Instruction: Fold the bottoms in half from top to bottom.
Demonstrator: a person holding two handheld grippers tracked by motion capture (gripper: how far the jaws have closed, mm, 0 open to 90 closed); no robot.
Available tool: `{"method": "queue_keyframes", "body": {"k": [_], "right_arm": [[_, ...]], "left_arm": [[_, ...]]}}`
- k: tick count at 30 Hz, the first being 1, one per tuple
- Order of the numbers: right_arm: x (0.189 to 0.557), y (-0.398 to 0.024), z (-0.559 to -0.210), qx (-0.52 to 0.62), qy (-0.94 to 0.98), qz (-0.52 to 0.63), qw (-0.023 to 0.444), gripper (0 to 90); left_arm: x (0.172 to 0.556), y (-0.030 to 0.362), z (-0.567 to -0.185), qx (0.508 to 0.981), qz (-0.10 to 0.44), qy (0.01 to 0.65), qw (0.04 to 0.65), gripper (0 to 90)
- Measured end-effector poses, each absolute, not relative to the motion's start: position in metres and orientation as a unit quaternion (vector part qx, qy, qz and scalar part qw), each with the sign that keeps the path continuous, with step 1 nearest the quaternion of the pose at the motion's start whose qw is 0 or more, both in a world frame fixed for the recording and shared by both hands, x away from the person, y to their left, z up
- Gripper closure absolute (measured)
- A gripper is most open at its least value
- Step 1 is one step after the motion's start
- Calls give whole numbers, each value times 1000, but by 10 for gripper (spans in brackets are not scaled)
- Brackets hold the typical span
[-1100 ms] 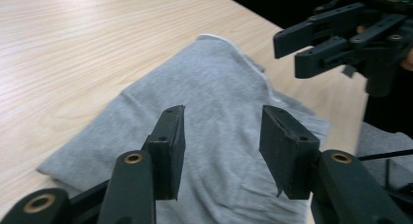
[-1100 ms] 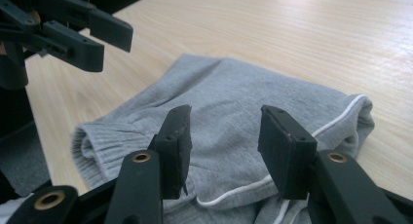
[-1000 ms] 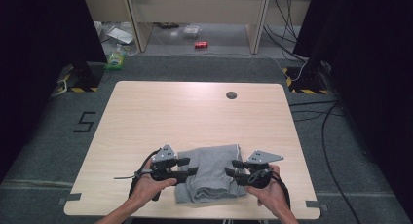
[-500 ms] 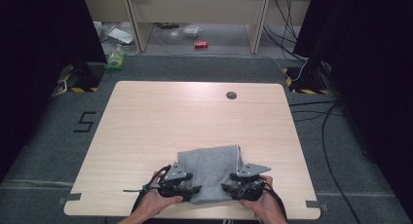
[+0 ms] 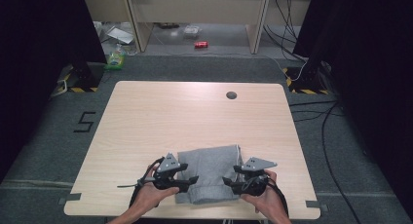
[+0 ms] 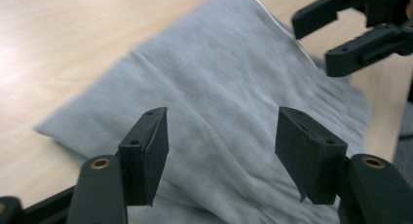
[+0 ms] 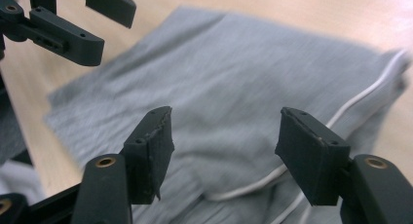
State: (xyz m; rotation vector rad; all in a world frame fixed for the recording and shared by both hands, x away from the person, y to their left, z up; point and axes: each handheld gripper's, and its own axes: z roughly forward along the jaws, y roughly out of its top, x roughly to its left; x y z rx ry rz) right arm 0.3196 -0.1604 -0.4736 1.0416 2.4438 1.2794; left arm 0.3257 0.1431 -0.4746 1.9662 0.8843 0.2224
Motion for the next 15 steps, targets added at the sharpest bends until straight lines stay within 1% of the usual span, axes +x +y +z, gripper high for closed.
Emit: {"method": "queue_keyframes", "body": {"k": [5,10,15], "right_arm": [[340,-164,-462,366,813,439,112,349],[364,-167,-457,382,806,435,125,335],[382,-170,-460,397,801,430,122,327]], "left_arm": [[348,155,-474,786,105,395,464,327],[368,167,-480,775,98,430,453,287],[378,172,-488,770,89,449,445,265]]}}
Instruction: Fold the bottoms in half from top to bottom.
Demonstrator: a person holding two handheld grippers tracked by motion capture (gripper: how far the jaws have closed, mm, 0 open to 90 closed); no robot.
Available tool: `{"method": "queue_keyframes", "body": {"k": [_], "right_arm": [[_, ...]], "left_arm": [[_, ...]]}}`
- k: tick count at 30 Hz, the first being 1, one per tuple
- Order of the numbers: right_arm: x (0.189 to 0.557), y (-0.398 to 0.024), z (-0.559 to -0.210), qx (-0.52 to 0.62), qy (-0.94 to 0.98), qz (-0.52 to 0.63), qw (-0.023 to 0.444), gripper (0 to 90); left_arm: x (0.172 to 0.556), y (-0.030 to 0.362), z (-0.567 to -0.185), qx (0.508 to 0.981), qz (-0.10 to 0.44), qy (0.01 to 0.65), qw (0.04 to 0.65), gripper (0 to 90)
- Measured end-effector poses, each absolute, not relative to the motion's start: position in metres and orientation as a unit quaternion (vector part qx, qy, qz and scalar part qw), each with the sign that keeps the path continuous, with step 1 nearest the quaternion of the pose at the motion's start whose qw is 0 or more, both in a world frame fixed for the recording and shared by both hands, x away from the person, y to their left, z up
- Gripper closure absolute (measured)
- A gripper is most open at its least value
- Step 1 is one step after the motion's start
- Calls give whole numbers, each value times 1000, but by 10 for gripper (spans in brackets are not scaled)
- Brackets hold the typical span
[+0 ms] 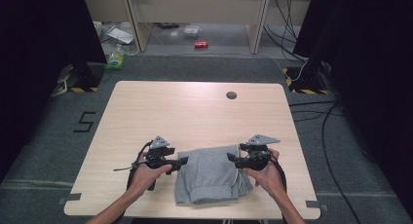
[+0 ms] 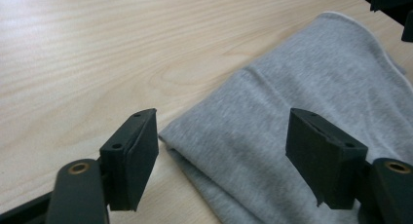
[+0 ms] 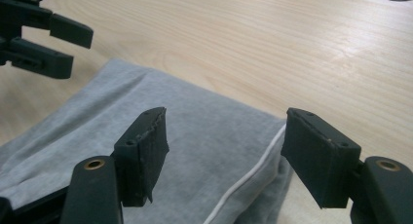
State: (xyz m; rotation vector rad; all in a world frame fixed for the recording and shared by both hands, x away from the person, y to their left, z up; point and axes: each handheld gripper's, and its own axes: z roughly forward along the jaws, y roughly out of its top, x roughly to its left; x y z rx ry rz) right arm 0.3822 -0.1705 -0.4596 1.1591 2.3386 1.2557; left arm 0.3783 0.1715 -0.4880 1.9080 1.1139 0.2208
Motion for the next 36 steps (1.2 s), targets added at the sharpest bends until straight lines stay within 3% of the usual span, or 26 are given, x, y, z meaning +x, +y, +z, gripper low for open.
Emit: {"method": "queue_keyframes", "body": {"k": [12,29,36], "right_arm": [[404,-173,-473,416,805,408,116,321],[421,-174,-498,438,808,385,88,339],[423,-173,-507,436,808,389,72,386]], "left_arm": [[391,168,-501,770,76,466,430,243],[394,162,-513,787,85,452,411,330],[394,161,-514,794,101,440,408,371]]}}
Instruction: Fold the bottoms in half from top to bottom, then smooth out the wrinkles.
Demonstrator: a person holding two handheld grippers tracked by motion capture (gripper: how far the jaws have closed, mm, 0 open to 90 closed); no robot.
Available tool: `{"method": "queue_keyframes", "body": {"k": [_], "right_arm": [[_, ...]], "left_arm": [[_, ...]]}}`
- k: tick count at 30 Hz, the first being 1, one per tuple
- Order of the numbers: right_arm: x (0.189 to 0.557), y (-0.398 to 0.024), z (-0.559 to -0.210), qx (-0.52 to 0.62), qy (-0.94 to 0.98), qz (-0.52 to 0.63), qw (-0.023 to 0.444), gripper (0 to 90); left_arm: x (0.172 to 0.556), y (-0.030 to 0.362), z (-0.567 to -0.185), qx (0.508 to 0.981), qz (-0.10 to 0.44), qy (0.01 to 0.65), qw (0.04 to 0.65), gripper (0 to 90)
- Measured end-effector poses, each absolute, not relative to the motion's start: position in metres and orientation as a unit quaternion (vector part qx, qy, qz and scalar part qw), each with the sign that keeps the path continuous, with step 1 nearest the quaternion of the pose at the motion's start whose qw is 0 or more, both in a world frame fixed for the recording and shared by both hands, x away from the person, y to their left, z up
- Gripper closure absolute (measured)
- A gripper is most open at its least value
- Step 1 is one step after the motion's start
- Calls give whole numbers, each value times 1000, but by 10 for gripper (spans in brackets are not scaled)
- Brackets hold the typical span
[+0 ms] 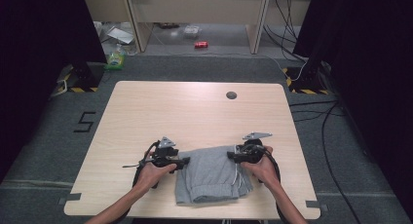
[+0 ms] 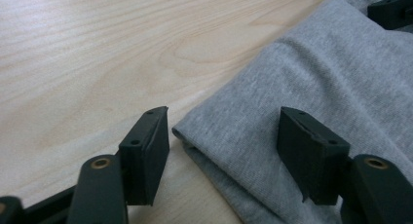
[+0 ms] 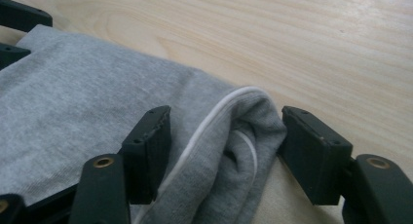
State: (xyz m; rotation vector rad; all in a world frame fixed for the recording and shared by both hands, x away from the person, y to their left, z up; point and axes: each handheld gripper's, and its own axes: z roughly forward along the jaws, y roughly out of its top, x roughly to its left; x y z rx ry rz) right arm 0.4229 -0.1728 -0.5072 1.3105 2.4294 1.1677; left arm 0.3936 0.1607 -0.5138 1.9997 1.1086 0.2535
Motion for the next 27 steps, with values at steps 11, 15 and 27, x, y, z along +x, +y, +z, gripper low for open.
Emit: {"method": "queue_keyframes", "body": {"k": [11,15,27], "right_arm": [[419,-173,-509,426,810,397,72,540],[418,-173,-509,429,806,403,64,593],[418,-171,-508,431,804,404,69,642]], "left_arm": [[390,158,-516,801,107,418,415,592],[390,158,-516,801,98,416,419,689],[391,157,-514,807,102,403,420,771]]}}
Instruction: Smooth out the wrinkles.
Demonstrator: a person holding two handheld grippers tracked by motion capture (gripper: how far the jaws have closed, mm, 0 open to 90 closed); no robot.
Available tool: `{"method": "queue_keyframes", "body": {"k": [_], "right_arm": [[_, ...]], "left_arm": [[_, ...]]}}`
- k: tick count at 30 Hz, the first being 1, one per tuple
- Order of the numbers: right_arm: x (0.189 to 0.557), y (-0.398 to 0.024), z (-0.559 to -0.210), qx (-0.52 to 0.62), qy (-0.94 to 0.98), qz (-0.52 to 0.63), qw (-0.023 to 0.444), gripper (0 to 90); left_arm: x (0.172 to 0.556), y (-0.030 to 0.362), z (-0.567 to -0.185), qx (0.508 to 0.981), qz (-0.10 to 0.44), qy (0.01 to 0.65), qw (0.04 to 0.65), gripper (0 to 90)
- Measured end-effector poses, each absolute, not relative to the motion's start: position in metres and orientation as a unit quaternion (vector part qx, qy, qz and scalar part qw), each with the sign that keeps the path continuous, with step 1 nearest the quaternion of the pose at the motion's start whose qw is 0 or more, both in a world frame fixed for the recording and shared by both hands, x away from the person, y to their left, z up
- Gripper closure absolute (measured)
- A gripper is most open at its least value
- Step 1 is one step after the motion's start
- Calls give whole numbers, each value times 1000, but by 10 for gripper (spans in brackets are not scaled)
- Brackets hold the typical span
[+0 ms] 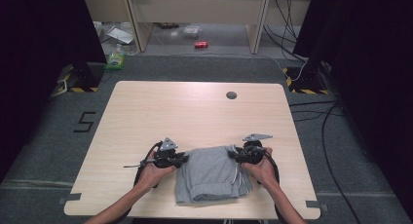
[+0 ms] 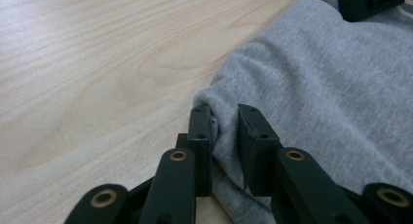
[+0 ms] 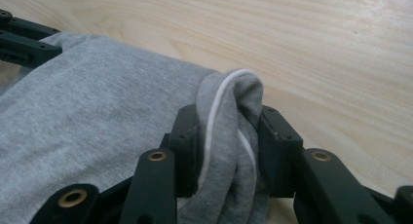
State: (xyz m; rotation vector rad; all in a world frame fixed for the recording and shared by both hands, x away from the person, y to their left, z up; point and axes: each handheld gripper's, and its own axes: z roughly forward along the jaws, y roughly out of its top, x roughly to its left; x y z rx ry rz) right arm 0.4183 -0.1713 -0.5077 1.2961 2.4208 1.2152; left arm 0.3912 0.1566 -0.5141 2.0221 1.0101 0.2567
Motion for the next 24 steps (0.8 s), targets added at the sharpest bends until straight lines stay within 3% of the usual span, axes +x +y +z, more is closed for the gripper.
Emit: {"method": "queue_keyframes", "body": {"k": [12,24], "right_arm": [[425,-171,-508,438,798,407,73,652],[454,-166,-508,459,782,411,88,656]], "left_arm": [[402,158,-513,802,107,408,422,783],[437,161,-510,793,124,424,419,792]]}}
